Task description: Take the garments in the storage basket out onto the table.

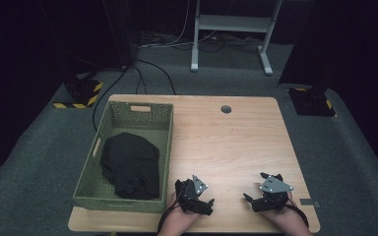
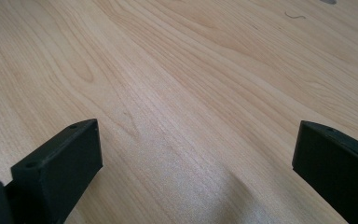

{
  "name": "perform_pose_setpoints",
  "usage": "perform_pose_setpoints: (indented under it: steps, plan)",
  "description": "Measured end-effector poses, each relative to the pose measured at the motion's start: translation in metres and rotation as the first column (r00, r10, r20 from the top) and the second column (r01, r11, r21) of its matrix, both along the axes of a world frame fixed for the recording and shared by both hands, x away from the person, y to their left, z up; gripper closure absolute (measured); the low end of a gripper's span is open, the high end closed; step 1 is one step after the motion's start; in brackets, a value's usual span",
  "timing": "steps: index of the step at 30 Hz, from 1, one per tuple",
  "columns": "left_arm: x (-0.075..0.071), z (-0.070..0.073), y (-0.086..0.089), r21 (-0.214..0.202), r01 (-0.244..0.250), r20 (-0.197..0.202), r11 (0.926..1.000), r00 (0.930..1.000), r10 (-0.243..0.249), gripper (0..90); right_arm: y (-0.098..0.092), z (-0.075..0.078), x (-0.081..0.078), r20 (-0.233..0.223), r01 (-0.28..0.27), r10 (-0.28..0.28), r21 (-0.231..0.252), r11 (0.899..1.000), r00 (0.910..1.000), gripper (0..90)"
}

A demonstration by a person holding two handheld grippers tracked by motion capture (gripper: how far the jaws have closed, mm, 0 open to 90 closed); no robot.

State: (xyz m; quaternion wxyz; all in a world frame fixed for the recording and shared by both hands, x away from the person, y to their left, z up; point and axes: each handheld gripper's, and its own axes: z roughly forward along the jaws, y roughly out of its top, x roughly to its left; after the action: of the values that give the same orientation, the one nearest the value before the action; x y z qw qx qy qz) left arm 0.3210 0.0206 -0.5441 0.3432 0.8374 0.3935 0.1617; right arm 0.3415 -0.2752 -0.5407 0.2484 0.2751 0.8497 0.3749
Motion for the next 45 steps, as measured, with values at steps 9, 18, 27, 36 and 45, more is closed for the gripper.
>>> perform_pose_setpoints:
  steps: [9,18,27,36,45]
  plan:
    - [0.000,0.000,0.000,0.001,-0.004,0.001,1.0000,1.0000,0.004,0.2,-0.003,0.001,0.000,-0.007,-0.011,0.011,0.029,1.000,0.9999,1.0]
    - [0.001,0.002,-0.002,0.016,-0.012,-0.019,0.9998,0.9997,0.013,0.2,-0.004,0.001,0.001,-0.017,-0.022,0.023,0.040,0.999,0.9996,0.9]
    - [-0.001,0.010,-0.010,0.058,0.037,-0.021,0.9976,0.9991,-0.036,0.3,-0.005,0.001,0.000,-0.009,-0.024,0.024,0.046,0.999,0.9997,1.0]
    - [-0.007,0.031,-0.011,0.000,0.056,0.009,0.9985,0.9984,-0.056,0.5,-0.004,0.001,-0.001,-0.004,-0.031,0.031,0.041,0.999,0.9995,1.4]
    - [-0.017,0.063,-0.005,-0.031,0.069,0.054,0.9971,0.9962,-0.067,0.6,-0.003,0.001,-0.001,0.000,-0.031,0.031,0.042,0.999,0.9995,1.2]
